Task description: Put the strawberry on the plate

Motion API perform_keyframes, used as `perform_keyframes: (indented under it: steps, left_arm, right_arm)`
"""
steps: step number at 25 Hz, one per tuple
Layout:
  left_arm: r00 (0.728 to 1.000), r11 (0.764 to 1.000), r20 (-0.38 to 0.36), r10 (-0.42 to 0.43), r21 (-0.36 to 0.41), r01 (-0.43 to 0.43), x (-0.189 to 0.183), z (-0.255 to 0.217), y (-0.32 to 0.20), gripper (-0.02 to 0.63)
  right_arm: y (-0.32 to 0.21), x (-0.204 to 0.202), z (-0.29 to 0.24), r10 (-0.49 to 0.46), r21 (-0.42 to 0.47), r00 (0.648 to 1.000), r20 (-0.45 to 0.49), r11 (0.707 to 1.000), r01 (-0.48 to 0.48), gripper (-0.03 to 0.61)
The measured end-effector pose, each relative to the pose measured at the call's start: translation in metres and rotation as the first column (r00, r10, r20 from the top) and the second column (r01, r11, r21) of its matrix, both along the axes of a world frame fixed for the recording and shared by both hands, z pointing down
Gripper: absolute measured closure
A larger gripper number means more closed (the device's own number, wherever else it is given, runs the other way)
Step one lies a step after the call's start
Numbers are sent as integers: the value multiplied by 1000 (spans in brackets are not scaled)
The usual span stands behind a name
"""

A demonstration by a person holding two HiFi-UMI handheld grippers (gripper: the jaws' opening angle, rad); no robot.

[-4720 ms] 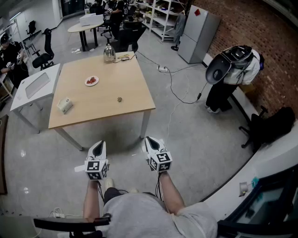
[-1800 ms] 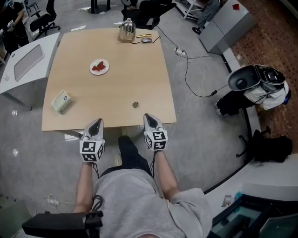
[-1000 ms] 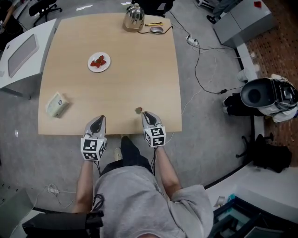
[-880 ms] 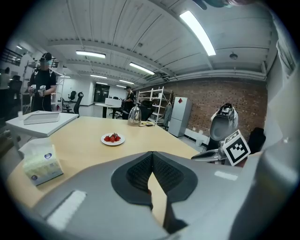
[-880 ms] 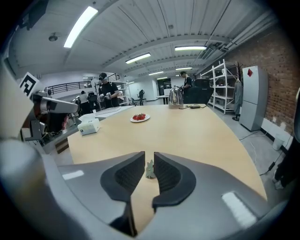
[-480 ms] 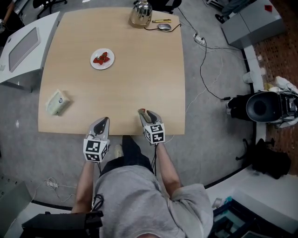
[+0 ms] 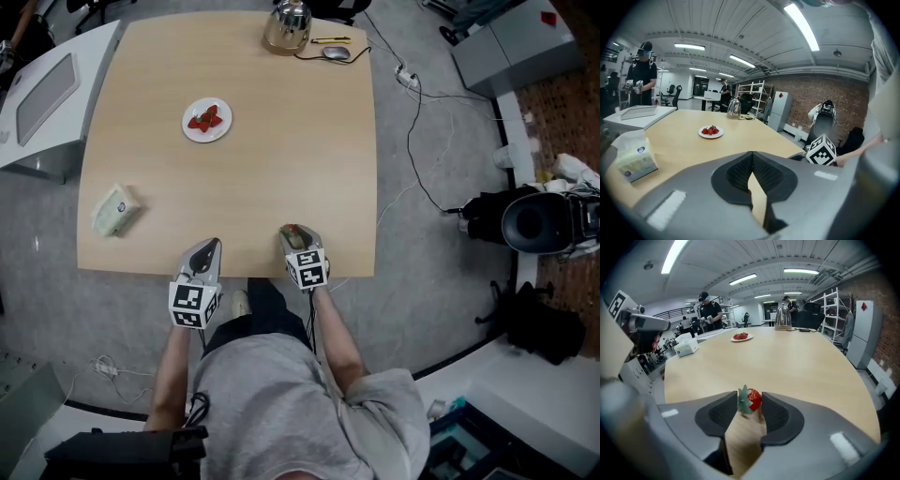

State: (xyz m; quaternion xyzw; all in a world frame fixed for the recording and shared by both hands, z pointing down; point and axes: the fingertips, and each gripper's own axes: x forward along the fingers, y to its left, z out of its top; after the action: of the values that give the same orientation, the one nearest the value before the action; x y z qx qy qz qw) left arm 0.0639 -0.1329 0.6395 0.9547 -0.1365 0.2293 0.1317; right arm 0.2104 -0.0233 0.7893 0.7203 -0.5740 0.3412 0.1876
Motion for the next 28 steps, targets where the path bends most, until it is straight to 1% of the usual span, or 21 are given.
perform_keyframes:
  steps: [2,6,11,15,20,28]
  left_arm:
    - [1000,1000,1,-1,-5,1,2,2,-1,594]
    - [1000,1000,5,-2,-8,2,6,5,-3,594]
    - [1000,1000,3,-16,-7,16,8,4,-9,594]
    - [1000,1000,2,-26,6,26,10,3,-16,594]
    - [999,999,1,-36,17,36,14,0,-22,594]
    - [996,995,-16,-85,46,85,14,-13,-40,594]
  right_arm:
    - [-1,1,0,1,-3,1000,-8,1000,-1,426]
    - [-2,3,2,-5,-8,1000,-11,1000,5,428]
    - [-2,4,1,-9,-5,1000,10,1000,9,431]
    - [-10,8,-10,-9,29,1000,17,1000,8,431]
    - [-23,13,-34,-31,67,999,11,997,30,433]
    - [-63,26,-90,-91,195,995,-52,976,99,433]
